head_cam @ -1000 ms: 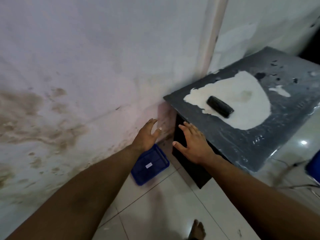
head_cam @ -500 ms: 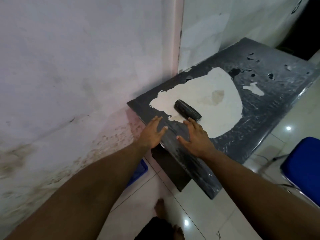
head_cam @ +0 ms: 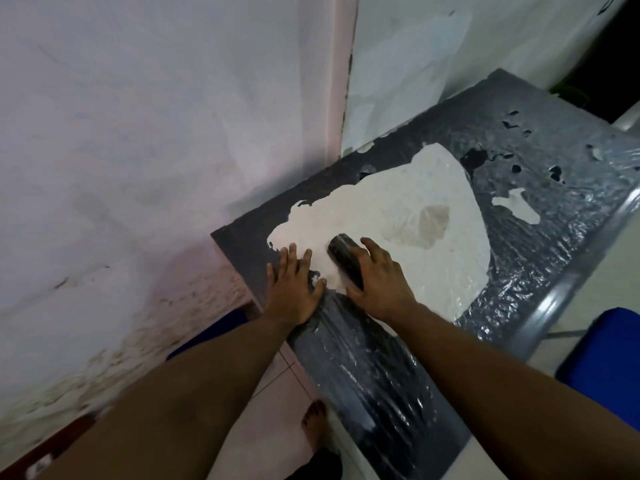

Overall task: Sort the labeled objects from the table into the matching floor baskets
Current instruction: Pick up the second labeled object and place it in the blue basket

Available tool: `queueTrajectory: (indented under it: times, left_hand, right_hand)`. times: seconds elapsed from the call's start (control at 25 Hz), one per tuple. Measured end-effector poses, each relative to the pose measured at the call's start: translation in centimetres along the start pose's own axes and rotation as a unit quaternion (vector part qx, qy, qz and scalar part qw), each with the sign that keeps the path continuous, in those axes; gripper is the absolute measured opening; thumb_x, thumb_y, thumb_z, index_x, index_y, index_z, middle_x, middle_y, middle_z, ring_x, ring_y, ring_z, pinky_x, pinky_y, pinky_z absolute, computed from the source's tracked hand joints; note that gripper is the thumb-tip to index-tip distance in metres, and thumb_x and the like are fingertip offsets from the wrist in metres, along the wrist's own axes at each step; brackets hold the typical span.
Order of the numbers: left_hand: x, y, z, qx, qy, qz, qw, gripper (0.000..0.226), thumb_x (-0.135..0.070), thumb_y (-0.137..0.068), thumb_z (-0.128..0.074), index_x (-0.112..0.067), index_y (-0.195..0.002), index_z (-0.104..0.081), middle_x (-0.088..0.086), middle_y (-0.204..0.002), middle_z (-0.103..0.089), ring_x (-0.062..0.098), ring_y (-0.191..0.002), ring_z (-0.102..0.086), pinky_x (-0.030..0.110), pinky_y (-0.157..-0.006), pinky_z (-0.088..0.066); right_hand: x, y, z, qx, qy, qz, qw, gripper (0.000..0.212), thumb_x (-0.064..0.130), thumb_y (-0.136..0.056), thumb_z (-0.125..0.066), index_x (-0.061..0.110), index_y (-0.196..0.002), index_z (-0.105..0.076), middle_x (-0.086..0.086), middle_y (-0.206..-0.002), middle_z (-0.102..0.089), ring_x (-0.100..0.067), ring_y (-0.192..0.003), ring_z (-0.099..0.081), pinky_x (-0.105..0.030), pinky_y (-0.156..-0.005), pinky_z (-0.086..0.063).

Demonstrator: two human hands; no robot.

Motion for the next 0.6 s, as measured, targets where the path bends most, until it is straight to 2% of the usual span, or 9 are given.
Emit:
queueTrajectory:
  times: [0.12, 0.24, 0.4, 0.52, 0.6]
  left_hand:
    - [0.1, -0.3, -1.3, 0.003, -0.053, 0.011, 0.999, 0.074, -0.061, -0.094, -0.02, -0.023, -0.154, 0.002, 0.009, -0.163, 0.011, 0.024, -0.147, 0.021, 0.053, -0.117, 0.012]
    - [0.2, -0.2, -1.7, -0.015, -0.068, 0.022, 0.997, 0.074, -0.063, -0.093, -0.015, -0.025, -0.154, 0.002, 0.006, -0.163, 0.012, 0.022, -0.148, 0.02, 0.052, -0.117, 0.012]
    - [0.4, -0.4, -1.8, -0.025, -0.064, 0.032, 0.997, 0.073, -0.064, -0.093, -0.017, -0.028, -0.154, 0.001, 0.002, -0.164, 0.01, 0.017, -0.147, 0.021, 0.051, -0.118, 0.012]
    - [0.5, -0.4, -1.8, -0.039, -0.071, 0.041, 0.996, 0.073, -0.065, -0.093, -0.018, -0.032, -0.154, 0.004, 0.001, -0.164, 0.009, 0.016, -0.148, 0.02, 0.05, -0.118, 0.011]
    - [0.6, -0.4, -1.9, -0.044, -0.079, 0.045, 0.995, 0.073, -0.066, -0.093, -0.016, -0.033, -0.153, 0.005, -0.001, -0.164, 0.01, 0.015, -0.148, 0.019, 0.049, -0.118, 0.011]
  right_hand:
    - [-0.8, -2.2, -1.0, 0.026, -0.009, 0.006, 1.0, 0.08, 0.034, -0.078, -0.066, 0.021, -0.146, -0.026, -0.014, -0.156, -0.024, -0.038, -0.134, -0.035, -0.052, -0.103, -0.037]
    - [-1.5, -3.3, -1.9, 0.032, -0.021, 0.013, 0.999, 0.082, 0.037, -0.072, -0.072, 0.021, -0.142, -0.032, -0.013, -0.152, -0.03, -0.036, -0.123, -0.044, -0.048, -0.097, -0.043]
    - [-2.6, -4.1, -2.1, 0.011, -0.1, 0.004, 0.995, 0.085, 0.036, -0.062, -0.084, 0.022, -0.134, -0.041, -0.012, -0.135, -0.035, -0.033, -0.113, -0.048, -0.041, -0.092, -0.048]
    - [-3.5, -4.6, -1.8, 0.012, -0.157, -0.003, 0.987, 0.085, 0.028, -0.06, -0.088, 0.026, -0.131, -0.04, -0.011, -0.125, -0.036, -0.033, -0.106, -0.053, -0.045, -0.09, -0.053]
    - [-4.0, -4.9, -1.5, 0.019, -0.175, -0.001, 0.984, 0.082, 0.03, -0.062, -0.087, 0.026, -0.128, -0.039, -0.011, -0.12, -0.039, -0.032, -0.101, -0.056, -0.045, -0.085, -0.055]
Point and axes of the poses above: each hand's wrist, its own y-axis away from the middle knuckle, its own z-axis out of the back of the hand, x = y × z, the point moved 7 cm from there along -y, towards the middle knuckle
